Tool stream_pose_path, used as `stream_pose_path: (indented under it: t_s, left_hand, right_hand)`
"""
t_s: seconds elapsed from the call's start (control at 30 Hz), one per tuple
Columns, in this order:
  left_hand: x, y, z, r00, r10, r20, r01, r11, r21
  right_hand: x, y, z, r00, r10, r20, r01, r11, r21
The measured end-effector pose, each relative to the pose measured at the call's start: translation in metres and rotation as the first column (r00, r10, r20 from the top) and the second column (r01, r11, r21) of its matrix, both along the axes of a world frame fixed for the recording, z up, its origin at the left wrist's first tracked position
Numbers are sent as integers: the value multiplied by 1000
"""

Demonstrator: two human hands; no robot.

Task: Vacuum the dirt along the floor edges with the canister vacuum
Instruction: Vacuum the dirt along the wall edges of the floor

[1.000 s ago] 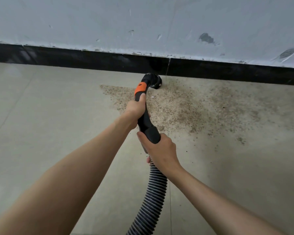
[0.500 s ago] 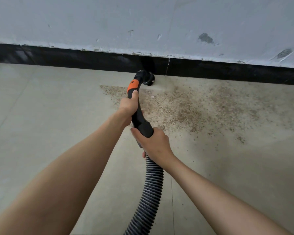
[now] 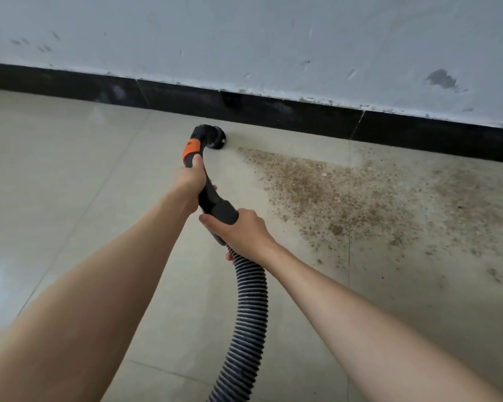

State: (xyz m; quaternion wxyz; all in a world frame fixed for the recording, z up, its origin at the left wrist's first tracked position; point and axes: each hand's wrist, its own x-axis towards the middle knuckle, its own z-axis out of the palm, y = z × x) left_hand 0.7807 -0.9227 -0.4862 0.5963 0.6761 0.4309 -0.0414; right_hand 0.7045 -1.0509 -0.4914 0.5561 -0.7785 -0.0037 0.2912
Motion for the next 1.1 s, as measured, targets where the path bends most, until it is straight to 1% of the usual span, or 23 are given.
stream_pose_path:
  t_s: [0.13,0.23,0.53,0.63,0.8,1.1]
  left_hand:
    - [-17,1,-2,1000,-24,-10,24,1000,-2]
    - [-26,-6,-2,998,-63,-17,63,997,-35]
    - [-26,-48,7,978,-208,-6,206,973,-101]
    - [-26,-68,6,961,-276,-14,274,957,-93]
    - [-28,-101,5,942,-337,4,334,933,-131]
    - [-31,-166,5,866,-499,20,497,857,-135]
  right_hand:
    - [-21,2,-2,999,-41,-34,41,999,18]
    - [-34,-4,-3,997,-61,-38,62,998,14]
    - [-46,-37,4,985,-168,-36,168,986,-5]
    - [-51,-54,4,977,-206,-45,207,978,4]
    - [-58,-82,3,967,-254,-28,253,967,-19]
    - [-76,-127,3,908,-419,-21,418,908,-39]
